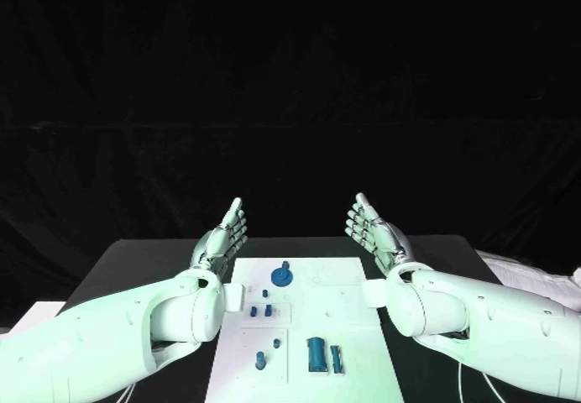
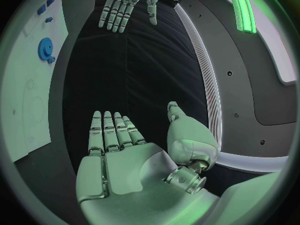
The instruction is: Assemble the parts on the task board
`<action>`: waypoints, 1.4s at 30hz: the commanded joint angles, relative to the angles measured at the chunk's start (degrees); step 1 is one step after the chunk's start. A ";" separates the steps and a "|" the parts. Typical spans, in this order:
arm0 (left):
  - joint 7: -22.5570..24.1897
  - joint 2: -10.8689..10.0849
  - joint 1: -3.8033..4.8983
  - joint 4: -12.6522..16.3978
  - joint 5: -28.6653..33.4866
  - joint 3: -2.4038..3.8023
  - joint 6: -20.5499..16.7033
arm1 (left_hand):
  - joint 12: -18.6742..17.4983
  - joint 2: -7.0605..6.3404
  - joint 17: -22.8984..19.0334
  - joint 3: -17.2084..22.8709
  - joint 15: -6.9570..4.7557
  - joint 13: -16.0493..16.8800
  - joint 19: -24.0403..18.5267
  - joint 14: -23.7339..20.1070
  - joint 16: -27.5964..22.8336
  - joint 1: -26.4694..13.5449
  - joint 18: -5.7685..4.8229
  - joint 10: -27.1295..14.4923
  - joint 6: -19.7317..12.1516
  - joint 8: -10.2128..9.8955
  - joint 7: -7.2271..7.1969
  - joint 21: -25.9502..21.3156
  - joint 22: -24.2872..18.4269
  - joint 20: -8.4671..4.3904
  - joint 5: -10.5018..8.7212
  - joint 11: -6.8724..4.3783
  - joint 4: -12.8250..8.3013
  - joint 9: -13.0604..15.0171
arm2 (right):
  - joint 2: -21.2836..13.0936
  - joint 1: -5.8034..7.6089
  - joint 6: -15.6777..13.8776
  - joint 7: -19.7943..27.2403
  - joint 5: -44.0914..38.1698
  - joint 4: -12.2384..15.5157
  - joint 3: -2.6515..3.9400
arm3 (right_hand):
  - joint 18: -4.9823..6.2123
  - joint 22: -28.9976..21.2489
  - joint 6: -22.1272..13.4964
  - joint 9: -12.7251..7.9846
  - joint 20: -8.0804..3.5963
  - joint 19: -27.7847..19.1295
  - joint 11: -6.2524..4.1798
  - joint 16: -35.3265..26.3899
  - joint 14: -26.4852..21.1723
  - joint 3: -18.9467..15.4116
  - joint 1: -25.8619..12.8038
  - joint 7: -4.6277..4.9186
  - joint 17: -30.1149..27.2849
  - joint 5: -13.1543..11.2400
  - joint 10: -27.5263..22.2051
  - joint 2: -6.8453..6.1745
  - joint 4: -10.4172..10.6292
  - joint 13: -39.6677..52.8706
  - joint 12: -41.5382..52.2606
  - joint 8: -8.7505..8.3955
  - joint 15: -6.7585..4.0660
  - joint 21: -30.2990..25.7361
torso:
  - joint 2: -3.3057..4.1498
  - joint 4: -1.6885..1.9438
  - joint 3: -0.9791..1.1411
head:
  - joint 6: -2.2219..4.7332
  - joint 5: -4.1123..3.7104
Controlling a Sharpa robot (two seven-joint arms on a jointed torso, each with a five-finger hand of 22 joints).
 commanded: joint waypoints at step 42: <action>2.54 0.00 -0.03 0.35 -2.68 0.10 -4.50 | -0.39 0.04 -0.14 -5.91 -0.35 -0.09 -14.29 -17.38 -1.05 -24.72 -3.11 -18.46 -17.65 -0.38 -0.77 -0.42 -7.18 -3.86 -0.37 -0.63 -0.03 -0.13 | -0.07 -0.11 -4.73 3.40 1.57 0.46 0.08 | -3.15 -0.41 -17.58 -0.31 -1.27 -19.45 -0.28 -0.44 -20.84 -5.76 -25.00 -0.75 -1.11 -0.69 -20.39 0.03 0.00 -0.13 -0.38 -0.41 -0.06 -0.67 | -0.02 0.02 0.02 | 0.00 0.01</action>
